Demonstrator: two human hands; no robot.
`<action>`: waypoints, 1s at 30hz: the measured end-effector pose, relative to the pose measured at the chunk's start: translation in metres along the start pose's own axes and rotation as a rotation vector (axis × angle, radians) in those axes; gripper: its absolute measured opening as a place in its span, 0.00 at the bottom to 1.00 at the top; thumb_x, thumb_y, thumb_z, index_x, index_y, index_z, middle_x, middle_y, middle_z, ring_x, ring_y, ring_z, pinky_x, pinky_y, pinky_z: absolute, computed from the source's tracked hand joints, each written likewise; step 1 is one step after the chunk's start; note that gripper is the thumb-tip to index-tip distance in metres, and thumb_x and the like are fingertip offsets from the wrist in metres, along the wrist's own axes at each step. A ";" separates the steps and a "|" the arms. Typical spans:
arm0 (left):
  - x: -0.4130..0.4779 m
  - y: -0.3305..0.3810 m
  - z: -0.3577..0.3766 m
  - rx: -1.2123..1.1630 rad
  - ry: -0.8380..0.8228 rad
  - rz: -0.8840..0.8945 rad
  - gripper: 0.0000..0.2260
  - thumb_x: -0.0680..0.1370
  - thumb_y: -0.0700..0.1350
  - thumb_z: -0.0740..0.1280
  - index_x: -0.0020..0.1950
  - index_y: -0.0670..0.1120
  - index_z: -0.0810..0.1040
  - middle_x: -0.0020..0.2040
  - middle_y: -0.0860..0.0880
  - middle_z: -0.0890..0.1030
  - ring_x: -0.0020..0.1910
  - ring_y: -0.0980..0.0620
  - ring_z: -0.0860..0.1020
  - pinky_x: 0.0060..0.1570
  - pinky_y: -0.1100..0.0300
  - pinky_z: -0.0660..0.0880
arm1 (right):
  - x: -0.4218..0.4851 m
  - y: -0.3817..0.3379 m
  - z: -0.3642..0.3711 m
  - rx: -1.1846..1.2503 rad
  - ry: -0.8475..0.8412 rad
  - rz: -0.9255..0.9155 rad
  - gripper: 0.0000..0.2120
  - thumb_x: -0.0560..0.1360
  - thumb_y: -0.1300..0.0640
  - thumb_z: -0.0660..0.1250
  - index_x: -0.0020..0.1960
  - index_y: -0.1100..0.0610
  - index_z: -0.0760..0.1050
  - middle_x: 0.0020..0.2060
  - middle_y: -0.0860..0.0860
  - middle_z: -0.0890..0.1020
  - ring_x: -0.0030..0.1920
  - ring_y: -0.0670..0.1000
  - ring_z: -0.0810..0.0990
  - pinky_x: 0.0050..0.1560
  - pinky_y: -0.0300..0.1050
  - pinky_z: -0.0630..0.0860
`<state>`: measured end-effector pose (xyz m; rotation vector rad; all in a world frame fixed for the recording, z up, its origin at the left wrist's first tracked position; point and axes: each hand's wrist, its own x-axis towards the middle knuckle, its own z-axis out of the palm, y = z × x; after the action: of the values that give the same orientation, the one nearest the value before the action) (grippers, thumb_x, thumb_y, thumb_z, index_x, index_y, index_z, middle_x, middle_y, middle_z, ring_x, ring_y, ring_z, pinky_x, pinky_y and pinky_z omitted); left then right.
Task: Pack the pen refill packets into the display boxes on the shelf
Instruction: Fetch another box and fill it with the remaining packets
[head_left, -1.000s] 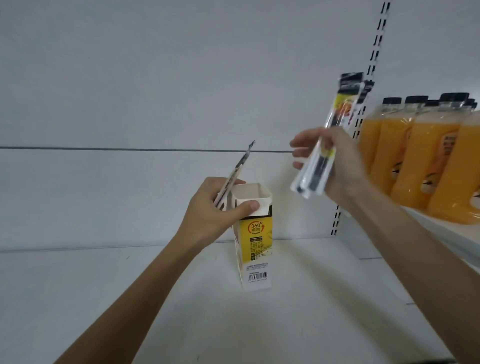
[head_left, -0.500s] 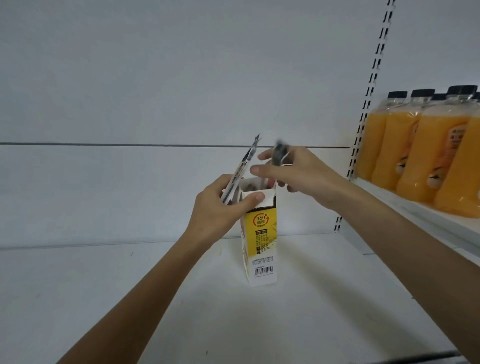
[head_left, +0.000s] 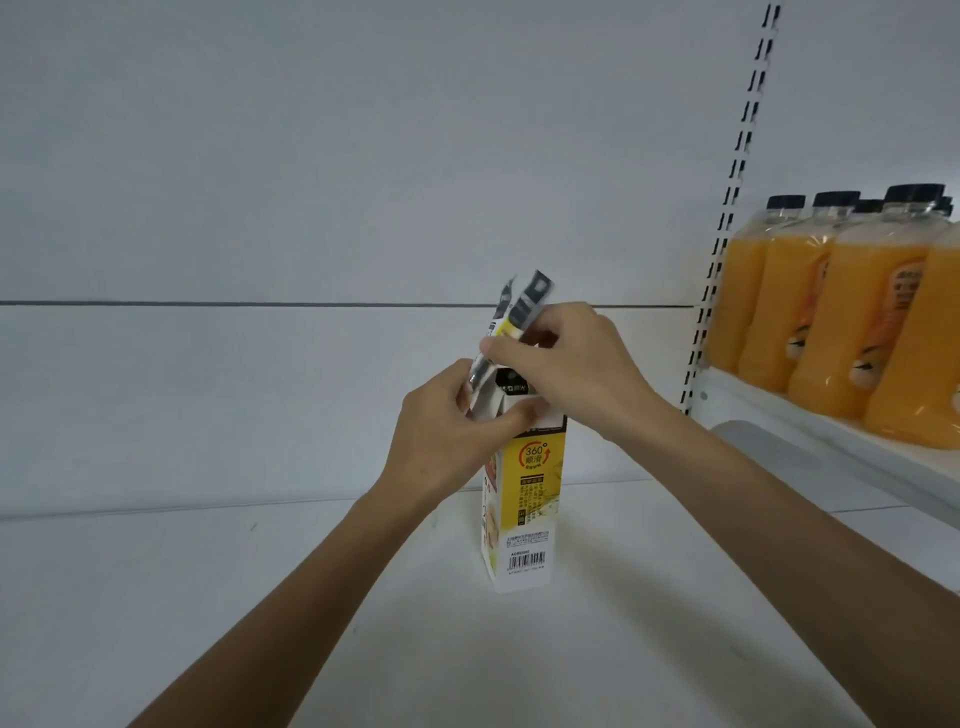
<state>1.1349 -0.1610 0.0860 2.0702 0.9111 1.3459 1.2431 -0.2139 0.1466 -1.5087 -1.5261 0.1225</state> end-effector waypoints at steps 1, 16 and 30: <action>0.001 0.000 0.000 0.021 0.011 0.004 0.19 0.67 0.59 0.70 0.42 0.44 0.75 0.28 0.56 0.67 0.27 0.58 0.65 0.28 0.69 0.63 | 0.002 0.001 -0.001 0.025 0.012 0.006 0.12 0.71 0.53 0.68 0.40 0.63 0.79 0.26 0.47 0.76 0.25 0.41 0.71 0.25 0.29 0.65; 0.004 0.000 -0.007 -0.007 -0.041 -0.008 0.18 0.66 0.58 0.71 0.51 0.54 0.72 0.43 0.64 0.75 0.43 0.68 0.72 0.34 0.77 0.69 | 0.032 0.007 -0.056 0.516 0.315 -0.072 0.06 0.76 0.64 0.59 0.43 0.58 0.73 0.40 0.50 0.82 0.41 0.46 0.83 0.41 0.48 0.82; 0.005 0.001 -0.003 0.002 -0.074 -0.055 0.18 0.68 0.57 0.70 0.53 0.54 0.69 0.49 0.58 0.74 0.42 0.65 0.72 0.32 0.76 0.67 | 0.032 0.030 -0.044 0.209 0.068 -0.133 0.06 0.76 0.62 0.60 0.47 0.65 0.73 0.44 0.55 0.82 0.43 0.53 0.83 0.47 0.52 0.81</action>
<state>1.1336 -0.1579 0.0907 2.0664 0.9309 1.2318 1.3002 -0.2042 0.1677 -1.2317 -1.5056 0.1469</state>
